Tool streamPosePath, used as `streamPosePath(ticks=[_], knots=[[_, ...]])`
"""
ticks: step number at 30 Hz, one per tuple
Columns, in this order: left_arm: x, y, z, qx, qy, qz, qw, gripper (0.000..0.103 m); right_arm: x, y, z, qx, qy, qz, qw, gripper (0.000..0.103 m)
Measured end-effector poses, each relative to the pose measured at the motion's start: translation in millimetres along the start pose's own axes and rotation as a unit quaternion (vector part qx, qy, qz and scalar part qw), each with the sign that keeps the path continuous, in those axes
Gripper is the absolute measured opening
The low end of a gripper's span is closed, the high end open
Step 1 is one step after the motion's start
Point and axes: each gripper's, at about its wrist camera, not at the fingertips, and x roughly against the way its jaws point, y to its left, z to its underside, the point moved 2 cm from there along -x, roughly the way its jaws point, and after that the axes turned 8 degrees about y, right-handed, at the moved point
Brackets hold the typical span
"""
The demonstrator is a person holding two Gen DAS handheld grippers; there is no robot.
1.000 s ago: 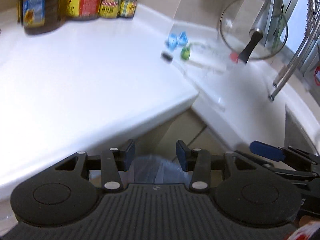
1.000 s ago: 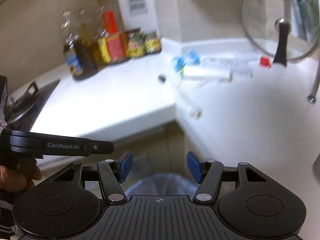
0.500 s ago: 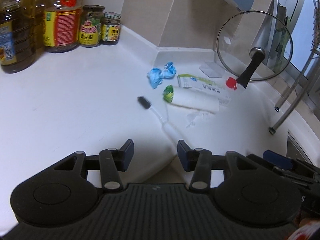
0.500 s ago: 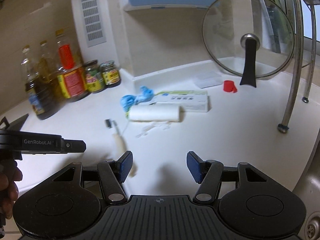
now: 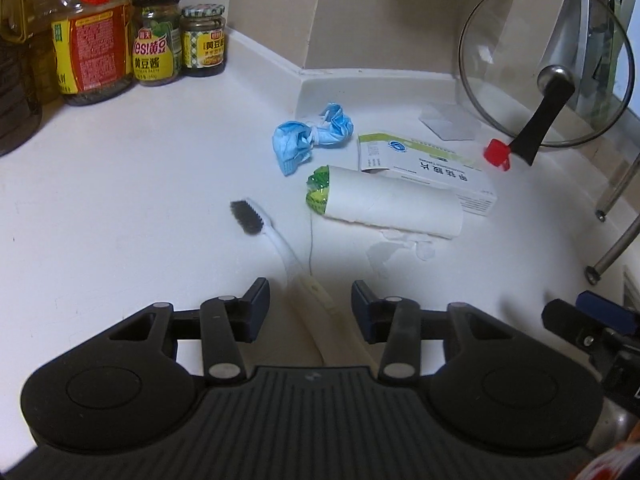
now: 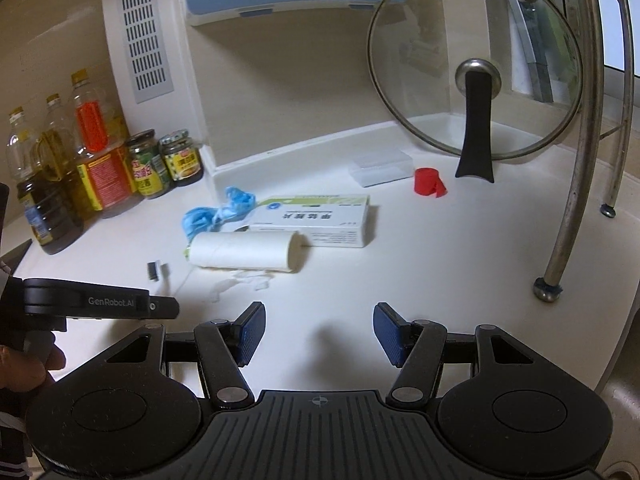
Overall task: Collect trash
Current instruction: 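Close the left gripper on the white toothbrush while the right gripper grasps the paper roll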
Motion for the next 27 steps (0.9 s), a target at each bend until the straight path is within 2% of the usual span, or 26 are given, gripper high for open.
streamPosePath(ticks=[4, 11, 20, 27], knots=[[0.0, -1.0, 0.0, -0.022, 0.001, -0.017, 0.9996, 0.026, -5.4, -4.7, -2.5, -0.003, 0.002, -0.005, 1.000, 0.060], [10.5, 15.8, 4.4, -0.048, 0.007, -0.014, 0.9987, 0.017, -12.9, 2.8, -11.7, 0.006, -0.003, -0.022, 1.000, 0.060], [21.1, 39.8, 10.0, -0.067, 0.021, -0.018, 0.9974, 0.018, -30.5, 22.7, -37.5, 0.087, -0.001, -0.057, 0.995, 0.060], [23.3, 49.2, 15.0, -0.074, 0.027, -0.027, 0.9965, 0.020, -50.9, 39.5, -53.3, 0.165, 0.010, -0.067, 0.984, 0.060]])
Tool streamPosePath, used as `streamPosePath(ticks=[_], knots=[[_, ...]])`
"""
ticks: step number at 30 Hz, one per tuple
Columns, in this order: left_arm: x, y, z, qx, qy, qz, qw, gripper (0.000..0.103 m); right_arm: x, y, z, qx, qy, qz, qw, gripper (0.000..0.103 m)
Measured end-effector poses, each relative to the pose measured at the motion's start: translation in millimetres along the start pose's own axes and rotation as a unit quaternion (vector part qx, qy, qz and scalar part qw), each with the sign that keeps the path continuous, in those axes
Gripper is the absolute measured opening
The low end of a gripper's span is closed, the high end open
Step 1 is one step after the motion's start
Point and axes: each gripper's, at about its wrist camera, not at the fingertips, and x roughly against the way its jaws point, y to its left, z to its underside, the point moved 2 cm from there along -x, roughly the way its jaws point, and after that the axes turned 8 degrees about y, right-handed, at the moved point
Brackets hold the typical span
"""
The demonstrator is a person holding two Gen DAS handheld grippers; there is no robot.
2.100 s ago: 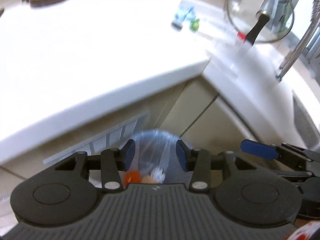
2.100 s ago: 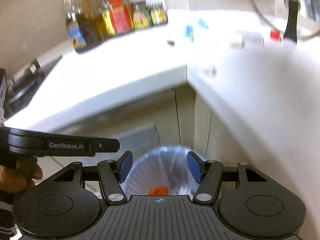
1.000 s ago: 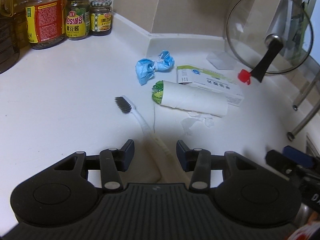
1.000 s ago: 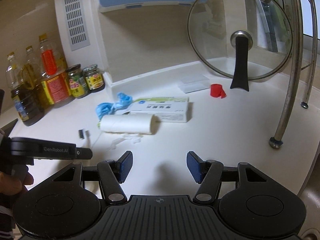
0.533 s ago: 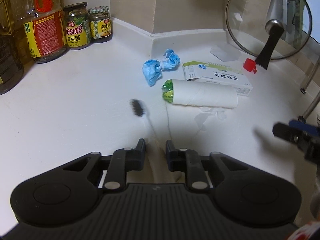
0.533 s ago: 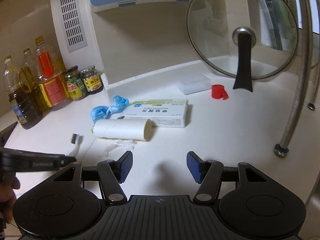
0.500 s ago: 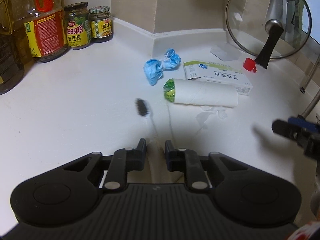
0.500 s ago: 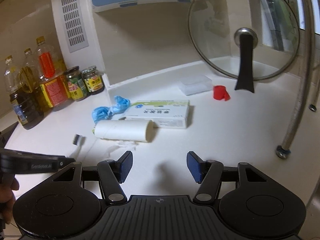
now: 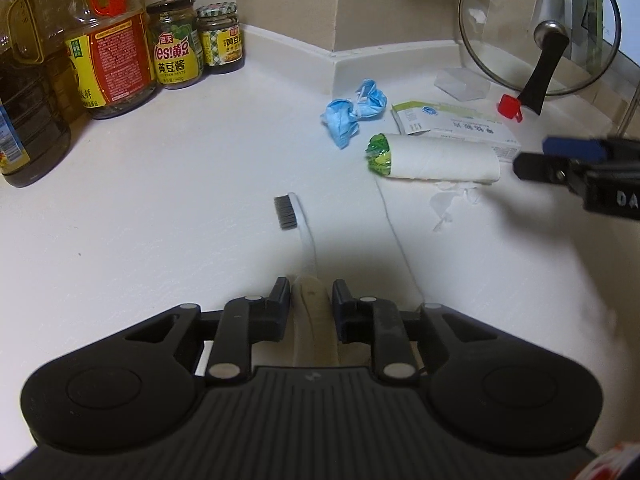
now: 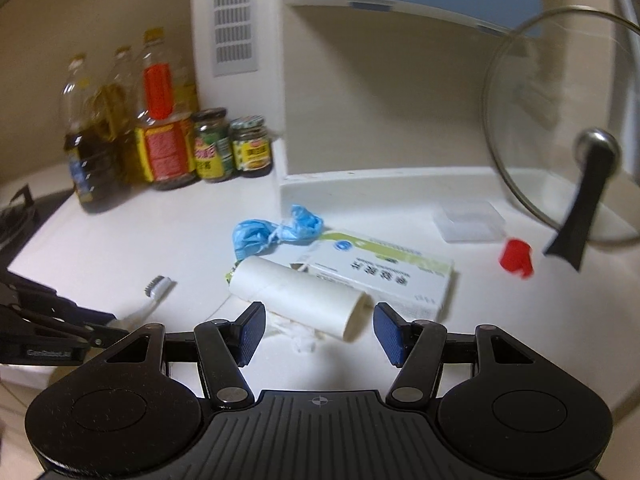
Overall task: Collect trash
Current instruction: 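Close the left gripper on the white toothbrush while the right gripper grasps the paper roll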
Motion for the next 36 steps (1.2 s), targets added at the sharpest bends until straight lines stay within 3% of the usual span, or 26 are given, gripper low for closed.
streamPosePath(ticks=[9, 13, 20, 23, 25, 26, 27, 28, 36], knots=[[4.3, 15.6, 2.8, 0.006, 0.000, 0.017, 0.9998, 0.019, -31.6, 20.1, -24.8, 0.127, 0.025, -0.020, 0.991, 0.060], [11.7, 23.6, 2.5, 0.017, -0.013, 0.022, 0.9995, 0.019, -55.1, 31.3, -31.1, 0.187, 0.053, -0.041, 0.980, 0.060], [20.3, 31.3, 2.8, 0.037, -0.024, 0.031, 0.9986, 0.019, -88.1, 42.5, -31.0, 0.276, 0.096, -0.030, 0.956, 0.060], [21.7, 33.9, 4.7, 0.042, -0.025, 0.031, 0.9983, 0.019, -95.8, 40.7, -30.8, 0.277, 0.116, -0.029, 0.953, 0.060], [22.6, 34.8, 6.4, 0.045, -0.025, 0.031, 0.9982, 0.019, -95.4, 37.4, -32.0, 0.256, 0.125, -0.037, 0.958, 0.059], [23.2, 35.5, 7.1, 0.047, -0.026, 0.031, 0.9981, 0.019, -94.8, 36.1, -33.4, 0.245, 0.127, -0.041, 0.960, 0.053], [23.7, 36.8, 7.8, 0.050, -0.027, 0.032, 0.9979, 0.019, -93.5, 34.2, -33.2, 0.236, 0.129, -0.044, 0.962, 0.039], [24.1, 37.6, 8.4, 0.051, -0.027, 0.032, 0.9978, 0.019, -92.0, 32.6, -32.8, 0.228, 0.131, -0.045, 0.964, 0.036], [27.2, 37.0, 10.2, 0.048, -0.028, 0.042, 0.9976, 0.019, -73.7, 30.5, -27.0, 0.179, 0.113, -0.042, 0.976, 0.035]])
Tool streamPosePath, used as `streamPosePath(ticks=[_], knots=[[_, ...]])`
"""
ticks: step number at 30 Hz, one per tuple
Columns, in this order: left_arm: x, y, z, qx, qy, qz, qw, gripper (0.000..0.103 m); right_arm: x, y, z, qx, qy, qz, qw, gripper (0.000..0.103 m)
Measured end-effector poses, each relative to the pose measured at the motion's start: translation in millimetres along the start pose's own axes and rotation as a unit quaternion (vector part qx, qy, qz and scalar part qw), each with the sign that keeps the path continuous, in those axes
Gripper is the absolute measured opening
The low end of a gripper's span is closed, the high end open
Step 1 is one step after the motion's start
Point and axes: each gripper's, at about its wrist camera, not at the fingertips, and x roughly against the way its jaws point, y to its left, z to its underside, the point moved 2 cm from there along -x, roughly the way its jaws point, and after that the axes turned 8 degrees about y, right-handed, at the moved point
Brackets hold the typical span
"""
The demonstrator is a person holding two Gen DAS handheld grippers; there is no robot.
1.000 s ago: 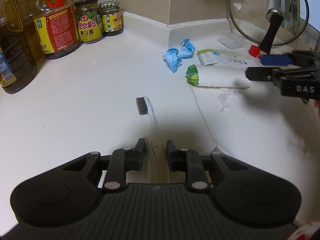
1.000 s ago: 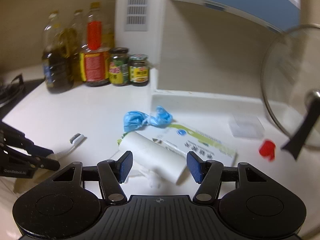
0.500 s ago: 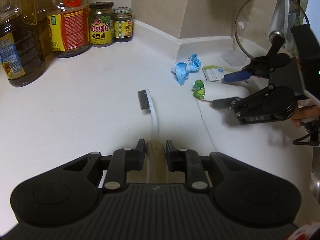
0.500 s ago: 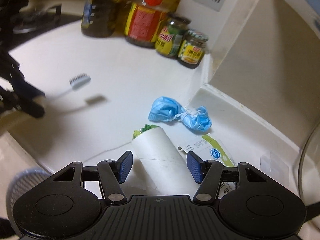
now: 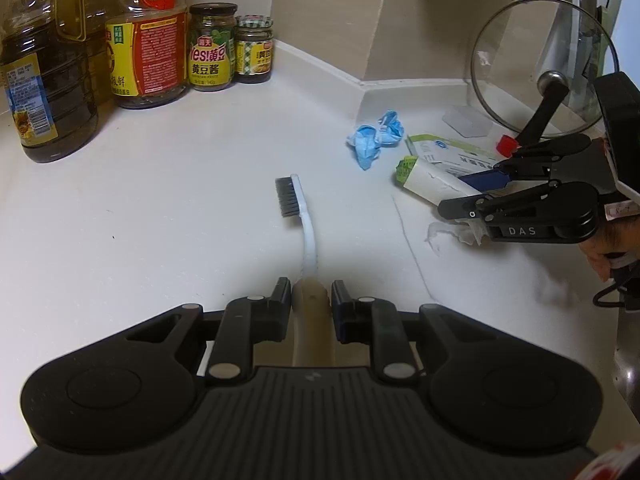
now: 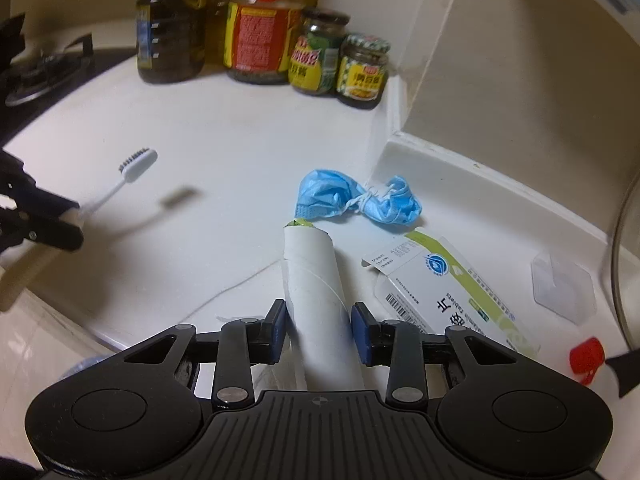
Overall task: Collect trash
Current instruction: 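Close the left gripper on the white toothbrush while the right gripper grasps the paper roll, then carry the toothbrush and paper roll down over the wastebasket with both grippers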
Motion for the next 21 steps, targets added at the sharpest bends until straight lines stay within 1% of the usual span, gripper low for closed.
streamPosePath(ticks=[3, 8, 14, 21], knots=[[3.6, -1.8, 3.0, -0.002, -0.001, 0.004, 1.0000, 0.019, 12.3, 5.7, 5.3, -0.020, -0.012, 0.002, 1.000, 0.035], [12.5, -5.8, 12.3, -0.007, -0.001, 0.018, 0.9998, 0.019, 38.0, 19.8, 15.0, -0.074, -0.036, -0.006, 0.997, 0.035], [26.4, -13.0, 30.3, -0.023, -0.002, 0.031, 0.9992, 0.018, 74.2, 43.9, 31.0, -0.136, -0.063, -0.025, 0.988, 0.035], [41.4, -18.9, 58.9, -0.046, 0.002, 0.050, 0.9977, 0.018, 109.7, 83.5, 50.5, -0.184, -0.083, -0.033, 0.979, 0.035]])
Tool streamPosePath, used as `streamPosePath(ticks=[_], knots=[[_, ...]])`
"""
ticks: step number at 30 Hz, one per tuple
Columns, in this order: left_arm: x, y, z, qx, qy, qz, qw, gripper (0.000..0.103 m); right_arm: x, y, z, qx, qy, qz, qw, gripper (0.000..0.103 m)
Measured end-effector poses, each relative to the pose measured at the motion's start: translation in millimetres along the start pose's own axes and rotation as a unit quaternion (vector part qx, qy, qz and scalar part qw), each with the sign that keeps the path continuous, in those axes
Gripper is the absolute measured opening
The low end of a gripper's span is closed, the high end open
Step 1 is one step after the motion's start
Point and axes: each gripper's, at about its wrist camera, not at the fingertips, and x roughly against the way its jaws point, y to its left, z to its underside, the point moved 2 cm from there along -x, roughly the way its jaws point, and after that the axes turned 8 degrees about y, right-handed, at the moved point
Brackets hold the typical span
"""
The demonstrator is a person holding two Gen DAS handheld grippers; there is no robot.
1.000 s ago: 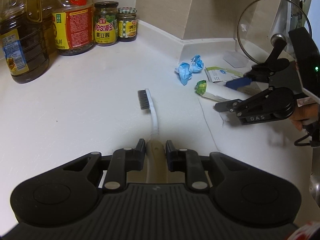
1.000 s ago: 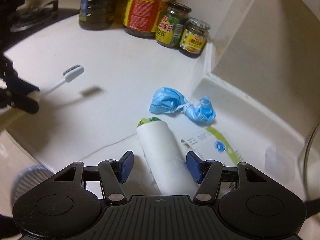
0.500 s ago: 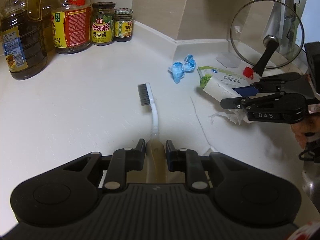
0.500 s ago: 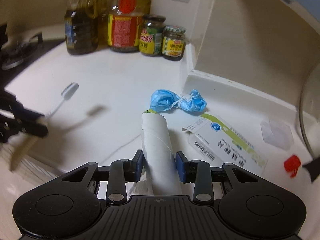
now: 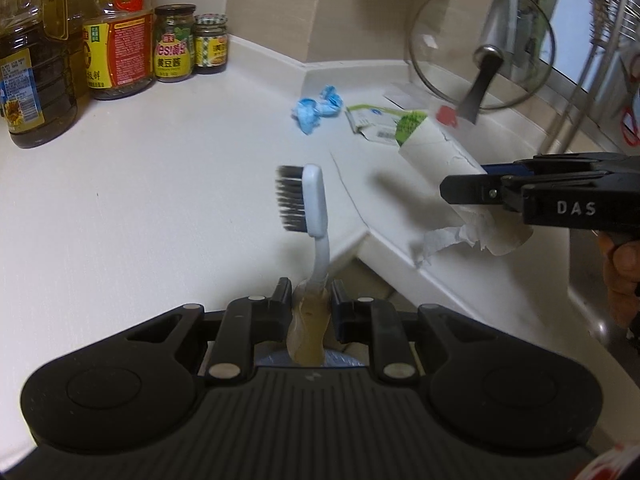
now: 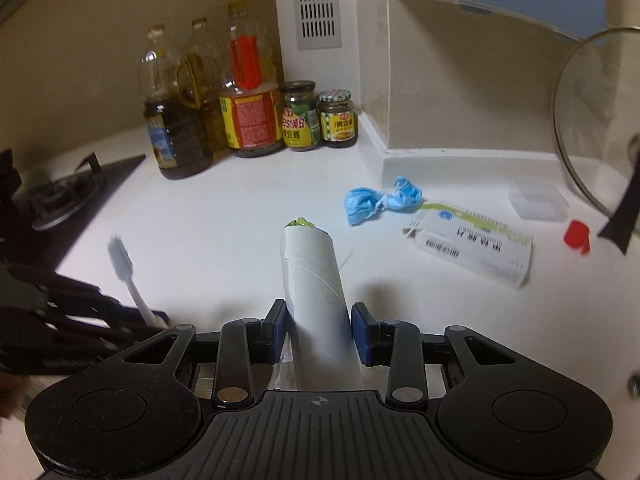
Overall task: Collect trash
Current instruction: 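Carry the toothbrush and paper roll down over the wastebasket with both grippers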
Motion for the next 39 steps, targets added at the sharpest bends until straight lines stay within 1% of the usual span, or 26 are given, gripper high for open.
streamPosePath(ticks=[9, 12, 17, 24, 31, 39], knots=[[13.1, -3.8, 40.9, -0.023, 0.024, 0.015, 0.9993, 0.018, 17.0, 39.6, 45.7, -0.053, 0.004, -0.018, 0.998, 0.035], [13.4, -2.3, 53.0, -0.027, 0.035, 0.018, 0.9988, 0.018, 15.8, 49.3, 61.8, -0.064, 0.014, -0.021, 0.998, 0.035], [9.9, 0.4, 71.8, -0.034, 0.057, 0.020, 0.9976, 0.018, 5.9, 58.1, 92.8, -0.080, 0.035, -0.010, 0.996, 0.035], [-11.3, 6.1, 92.0, -0.033, 0.093, 0.021, 0.9949, 0.018, -18.6, 56.3, 132.6, -0.124, 0.052, -0.004, 0.991, 0.035], [-39.9, 11.2, 104.0, -0.028, 0.121, 0.022, 0.9921, 0.018, -45.4, 59.0, 159.2, -0.128, 0.071, 0.008, 0.989, 0.035], [-73.7, 17.6, 116.7, -0.020, 0.141, 0.018, 0.9896, 0.018, -69.6, 57.5, 181.8, -0.139, 0.086, 0.016, 0.986, 0.035]])
